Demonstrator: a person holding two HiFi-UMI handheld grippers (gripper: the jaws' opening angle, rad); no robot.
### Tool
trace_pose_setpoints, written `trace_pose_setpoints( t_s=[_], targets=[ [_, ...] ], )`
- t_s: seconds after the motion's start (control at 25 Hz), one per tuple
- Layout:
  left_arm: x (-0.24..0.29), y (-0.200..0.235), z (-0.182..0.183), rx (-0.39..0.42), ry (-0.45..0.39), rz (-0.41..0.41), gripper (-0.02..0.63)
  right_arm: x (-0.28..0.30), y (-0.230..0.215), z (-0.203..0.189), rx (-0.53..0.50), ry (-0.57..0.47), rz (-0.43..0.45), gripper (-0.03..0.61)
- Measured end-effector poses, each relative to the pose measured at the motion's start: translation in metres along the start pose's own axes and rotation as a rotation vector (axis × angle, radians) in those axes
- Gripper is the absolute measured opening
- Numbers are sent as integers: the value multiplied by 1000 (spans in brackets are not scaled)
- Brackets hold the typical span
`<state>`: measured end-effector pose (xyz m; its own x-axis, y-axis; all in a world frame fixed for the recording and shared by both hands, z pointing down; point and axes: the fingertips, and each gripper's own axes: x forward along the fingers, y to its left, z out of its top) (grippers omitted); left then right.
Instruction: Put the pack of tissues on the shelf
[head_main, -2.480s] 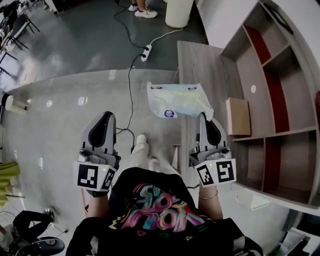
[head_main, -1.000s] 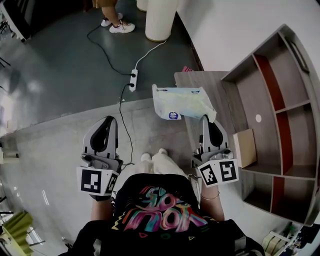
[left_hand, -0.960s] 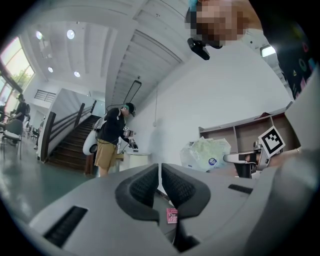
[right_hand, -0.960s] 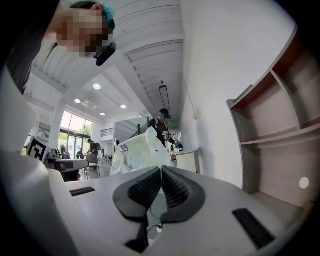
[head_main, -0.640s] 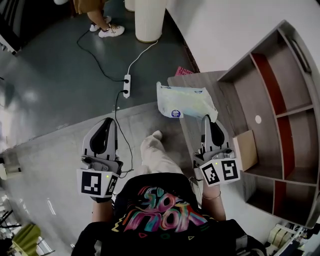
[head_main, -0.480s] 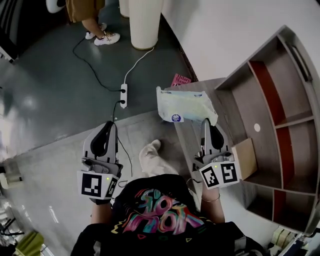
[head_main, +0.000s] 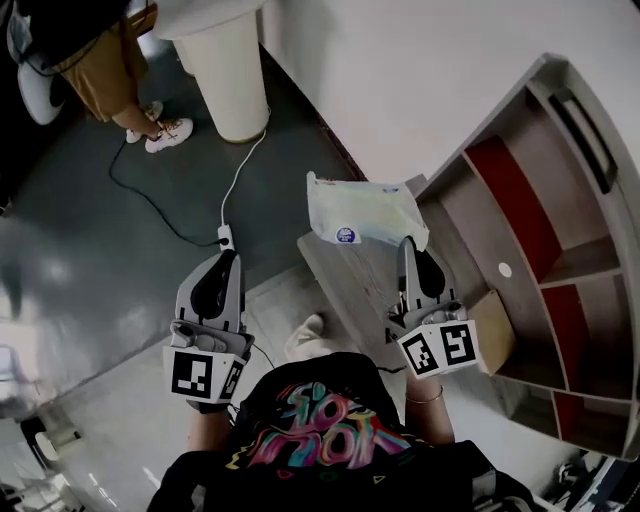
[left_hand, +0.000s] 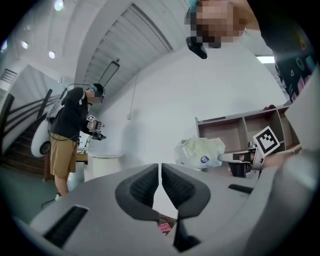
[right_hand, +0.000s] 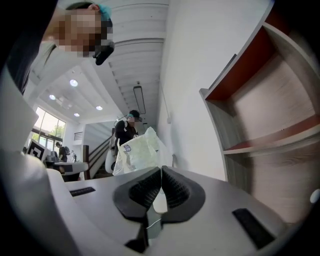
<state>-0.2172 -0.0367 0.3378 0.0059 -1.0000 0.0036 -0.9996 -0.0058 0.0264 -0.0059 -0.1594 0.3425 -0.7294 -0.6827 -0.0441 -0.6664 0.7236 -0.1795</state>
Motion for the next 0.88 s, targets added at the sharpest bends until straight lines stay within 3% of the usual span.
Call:
trace_pose_setpoints(
  t_s=[0.16, 0.36, 0.68, 0.88],
  targets=[
    [47, -7, 3, 10, 23, -78, 37, 11, -29, 5, 12, -13, -66, 17],
    [89, -15, 11, -7, -25, -150, 37, 9, -50, 11, 11, -46, -141, 17],
    [143, -72, 22, 22, -70, -367, 37, -33, -89, 30, 7, -98, -312, 17],
    [164, -115, 23, 22, -73, -531, 37, -75, -106, 41, -12, -138, -464, 17]
  ],
)
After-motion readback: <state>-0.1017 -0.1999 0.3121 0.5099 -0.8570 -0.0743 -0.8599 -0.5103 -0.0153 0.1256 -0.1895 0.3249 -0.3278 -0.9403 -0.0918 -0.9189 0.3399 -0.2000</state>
